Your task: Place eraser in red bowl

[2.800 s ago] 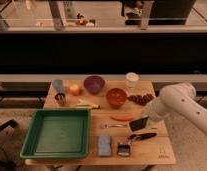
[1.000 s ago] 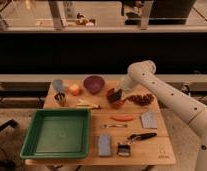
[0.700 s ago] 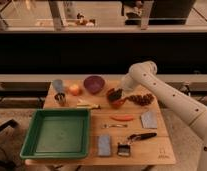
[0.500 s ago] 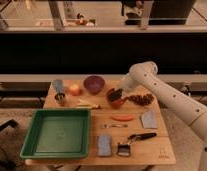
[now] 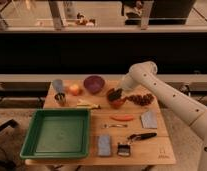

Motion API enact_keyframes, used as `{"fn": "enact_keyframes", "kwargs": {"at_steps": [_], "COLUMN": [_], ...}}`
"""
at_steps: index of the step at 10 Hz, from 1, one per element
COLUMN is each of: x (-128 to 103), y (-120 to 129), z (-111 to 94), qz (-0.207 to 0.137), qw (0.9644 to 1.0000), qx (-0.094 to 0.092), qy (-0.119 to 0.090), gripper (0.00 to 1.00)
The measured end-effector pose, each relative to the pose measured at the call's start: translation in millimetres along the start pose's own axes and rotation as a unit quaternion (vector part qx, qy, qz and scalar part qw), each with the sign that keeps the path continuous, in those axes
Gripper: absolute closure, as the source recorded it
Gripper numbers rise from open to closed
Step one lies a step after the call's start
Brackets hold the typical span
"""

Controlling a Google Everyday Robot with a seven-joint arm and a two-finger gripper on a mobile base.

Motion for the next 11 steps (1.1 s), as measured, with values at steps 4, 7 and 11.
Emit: {"fn": "enact_keyframes", "kwargs": {"at_steps": [4,7,11], "x": [2,9,13], "y": [2,15,18], "z": [3,25,28], "qz": [-0.003,-0.011,-0.011], "qw": [1.0000,0.9999,0.9998], "qx": [-0.001,-0.005,-0.003], "qy": [-0.001,0.003,0.013], "gripper": [0.90,0.60,0.23]}}
